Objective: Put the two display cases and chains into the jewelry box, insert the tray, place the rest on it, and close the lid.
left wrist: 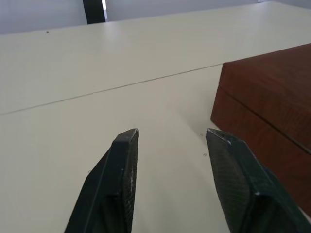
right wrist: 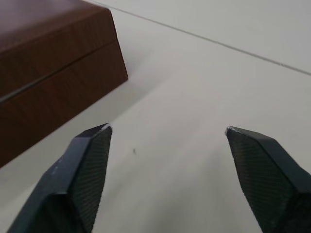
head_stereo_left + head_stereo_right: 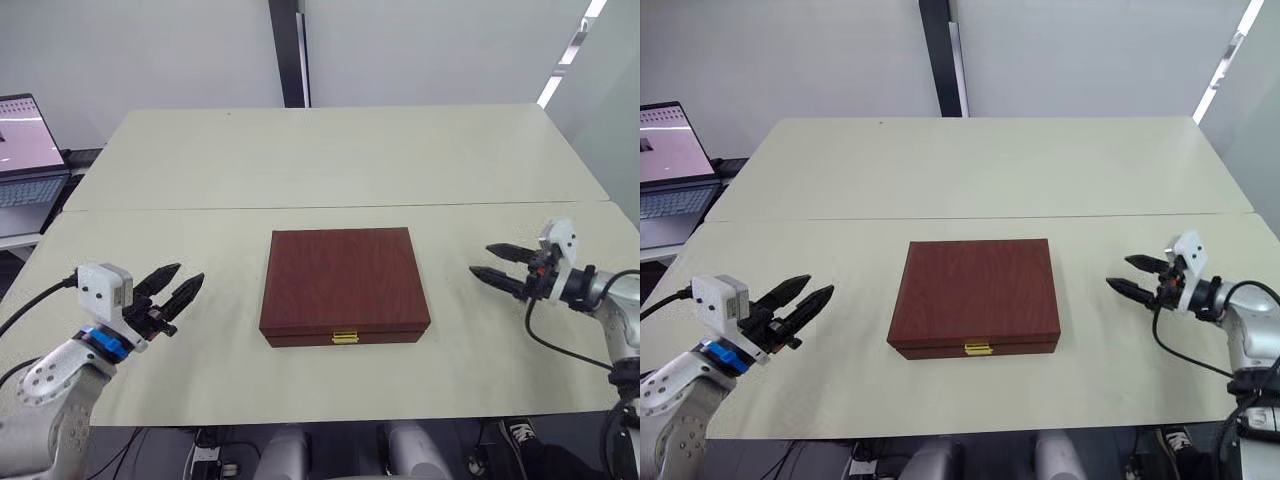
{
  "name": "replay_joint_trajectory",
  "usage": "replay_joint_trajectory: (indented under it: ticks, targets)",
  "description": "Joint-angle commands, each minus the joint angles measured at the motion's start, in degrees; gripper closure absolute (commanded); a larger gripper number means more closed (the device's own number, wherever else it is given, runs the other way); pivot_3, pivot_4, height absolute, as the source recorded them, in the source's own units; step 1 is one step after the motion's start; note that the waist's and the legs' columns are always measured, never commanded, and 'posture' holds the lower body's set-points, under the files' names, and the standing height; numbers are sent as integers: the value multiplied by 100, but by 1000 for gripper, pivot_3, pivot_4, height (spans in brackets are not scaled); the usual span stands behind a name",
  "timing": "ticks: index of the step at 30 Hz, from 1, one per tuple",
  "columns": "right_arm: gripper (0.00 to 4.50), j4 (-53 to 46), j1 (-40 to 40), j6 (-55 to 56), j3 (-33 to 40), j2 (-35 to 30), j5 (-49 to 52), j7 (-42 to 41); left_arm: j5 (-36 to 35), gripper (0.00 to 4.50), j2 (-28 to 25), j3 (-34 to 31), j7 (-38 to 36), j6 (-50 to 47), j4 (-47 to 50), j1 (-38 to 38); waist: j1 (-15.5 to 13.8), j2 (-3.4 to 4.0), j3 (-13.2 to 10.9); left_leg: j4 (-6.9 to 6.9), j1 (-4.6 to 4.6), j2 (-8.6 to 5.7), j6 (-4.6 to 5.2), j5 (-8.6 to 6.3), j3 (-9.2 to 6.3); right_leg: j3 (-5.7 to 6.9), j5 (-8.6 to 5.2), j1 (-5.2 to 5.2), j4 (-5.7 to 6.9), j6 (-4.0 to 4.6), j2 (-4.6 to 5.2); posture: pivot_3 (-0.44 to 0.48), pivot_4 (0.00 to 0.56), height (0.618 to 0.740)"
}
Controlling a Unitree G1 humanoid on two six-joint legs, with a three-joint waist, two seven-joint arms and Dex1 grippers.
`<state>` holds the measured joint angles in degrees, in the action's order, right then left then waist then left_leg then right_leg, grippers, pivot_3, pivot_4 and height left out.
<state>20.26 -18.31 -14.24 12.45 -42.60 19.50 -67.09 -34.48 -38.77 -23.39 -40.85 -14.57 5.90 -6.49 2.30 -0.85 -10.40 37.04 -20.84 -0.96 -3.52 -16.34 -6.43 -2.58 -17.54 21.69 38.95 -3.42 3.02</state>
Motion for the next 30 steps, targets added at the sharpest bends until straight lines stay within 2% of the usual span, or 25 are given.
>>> replay_joint_trajectory:
  ticks: [1,4,12,30]
  targets:
    - [0,8,119,242,236,-209,57,-13,175,917,-331,109,-568,-53,-635,226,18,-1,-1,0,0,0,0,0,0,0,0,1,0,0,0,0,150,740]
    - [0,112,200,351,267,-331,52,-36,307,18,-488,94,-834,56,-1135,455,31,0,-1,-2,-1,-3,0,0,3,-4,0,3,-2,0,4,0,150,740]
    - [0,372,164,548,208,-483,-2,-29,921,18,-830,50,-1059,404,-1683,540,35,0,-1,-1,-1,0,0,0,1,-2,0,3,-2,0,4,0,150,740]
    - [0,459,32,597,49,-508,-46,-46,849,18,-1051,-377,-1224,223,-1979,579,36,0,-1,-1,-2,2,0,0,0,-1,0,4,-1,0,6,0,150,740]
